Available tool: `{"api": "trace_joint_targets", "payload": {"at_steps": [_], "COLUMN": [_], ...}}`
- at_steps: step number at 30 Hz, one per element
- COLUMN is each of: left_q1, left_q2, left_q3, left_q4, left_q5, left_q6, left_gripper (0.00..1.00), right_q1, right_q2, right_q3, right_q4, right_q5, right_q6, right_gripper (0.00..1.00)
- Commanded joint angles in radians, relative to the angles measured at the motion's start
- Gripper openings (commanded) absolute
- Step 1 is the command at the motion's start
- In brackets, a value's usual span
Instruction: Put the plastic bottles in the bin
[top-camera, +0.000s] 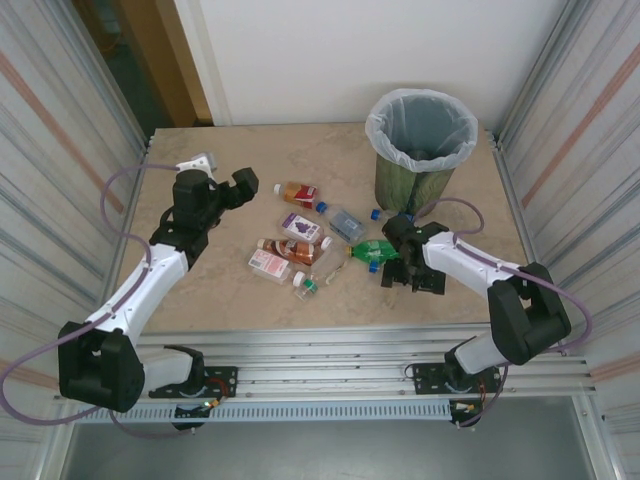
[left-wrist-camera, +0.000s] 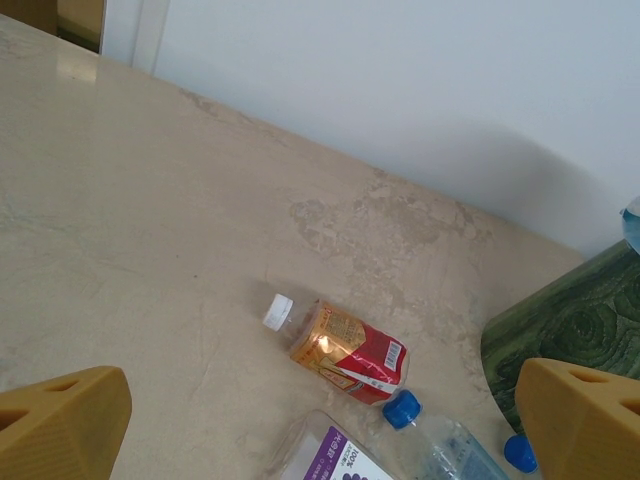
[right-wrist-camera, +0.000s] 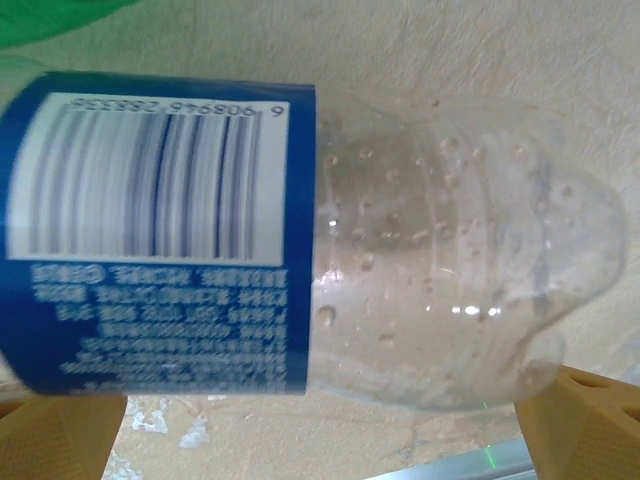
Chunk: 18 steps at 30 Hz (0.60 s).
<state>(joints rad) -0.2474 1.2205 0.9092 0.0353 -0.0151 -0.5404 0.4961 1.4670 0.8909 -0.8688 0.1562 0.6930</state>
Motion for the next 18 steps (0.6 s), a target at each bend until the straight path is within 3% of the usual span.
{"api": "trace_joint_targets", "payload": {"at_steps": [1, 7, 18], "left_q1": [0.012, 0.013, 0.013], "left_q2": [-0.001, -0.009, -0.001], "left_q3": [0.011, -0.001, -0.006], "left_q4": [0.024, 0.032, 0.035], "left_q5": [0.011, 0.017, 0.033], "left_q6": [-0.009, -0.009, -0.009], "left_gripper": [0.99, 0.99, 0.99], "right_q1": [0.002, 0.0, 0.048], "right_q2": [-0.038, -0.12, -0.291], "right_q3": [0.042, 0.031, -0.085], "right_q4": [-0.062, -0.066, 0.104], "right_q5": [0.003, -0.033, 0.013], "right_q6": [-0.032, 0.062, 0.597], "right_gripper": [0.98, 0.98, 0.98]}}
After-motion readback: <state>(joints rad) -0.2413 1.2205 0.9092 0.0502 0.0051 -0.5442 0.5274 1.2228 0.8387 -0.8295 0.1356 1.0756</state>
